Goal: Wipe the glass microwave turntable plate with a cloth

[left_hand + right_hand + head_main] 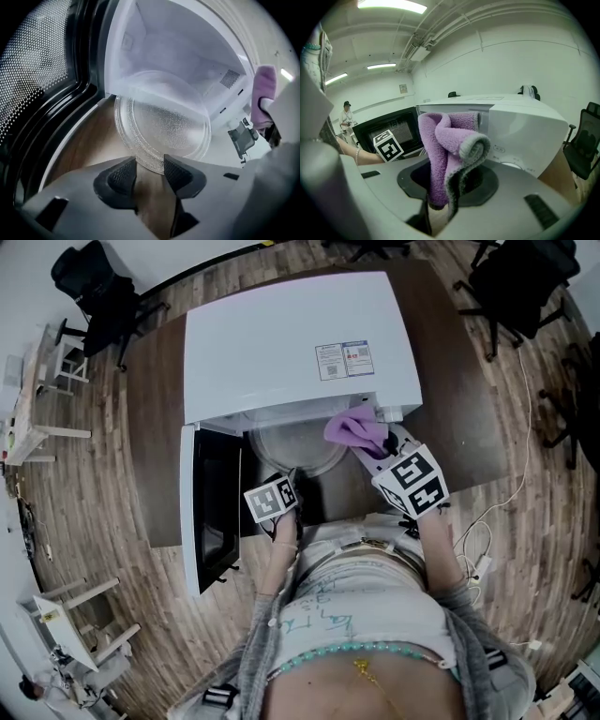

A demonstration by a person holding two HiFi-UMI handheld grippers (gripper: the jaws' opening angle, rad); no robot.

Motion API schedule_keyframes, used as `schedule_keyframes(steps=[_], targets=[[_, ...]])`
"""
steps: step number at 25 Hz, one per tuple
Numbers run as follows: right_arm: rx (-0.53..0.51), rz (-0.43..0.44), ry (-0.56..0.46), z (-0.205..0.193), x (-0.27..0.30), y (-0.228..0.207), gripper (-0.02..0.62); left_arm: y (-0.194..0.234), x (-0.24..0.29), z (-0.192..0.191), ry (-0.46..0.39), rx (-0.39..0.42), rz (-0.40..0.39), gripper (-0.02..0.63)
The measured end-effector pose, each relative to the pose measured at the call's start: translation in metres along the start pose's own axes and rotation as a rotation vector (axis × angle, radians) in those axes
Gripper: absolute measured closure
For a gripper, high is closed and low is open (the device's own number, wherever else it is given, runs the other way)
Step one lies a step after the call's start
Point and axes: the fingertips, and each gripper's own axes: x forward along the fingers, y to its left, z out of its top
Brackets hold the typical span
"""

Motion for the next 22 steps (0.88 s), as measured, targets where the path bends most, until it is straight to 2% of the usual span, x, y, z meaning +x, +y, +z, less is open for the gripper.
schedule_keyframes(steps=[7,11,17,20,22], targets=[[0.010,-0.003,0.005,-0.005,0.002,0.006,0.480,-0.001,0.002,-0.004,0.073,0.105,0.002,0.407],[0.009,0.013,0.003,-0.002,0.003,0.010,0.480,0.001,0.000,-0.006,0.113,0.107,-0.011,0.408],[-0.010,0.036,0.000,-0.001,0.005,0.012,0.480,0.002,-0.001,-0.006,0.095,0.106,-0.011,0.408],[-0.016,0.048,0.004,-0.001,0.006,0.012,0.480,0.004,-0.003,-0.004,0.054,0.056,-0.023,0.408],[-0.018,0.054,0.007,-0.001,0.007,0.011,0.480,0.005,-0.004,-0.001,-0.015,-0.075,-0.061,0.408]])
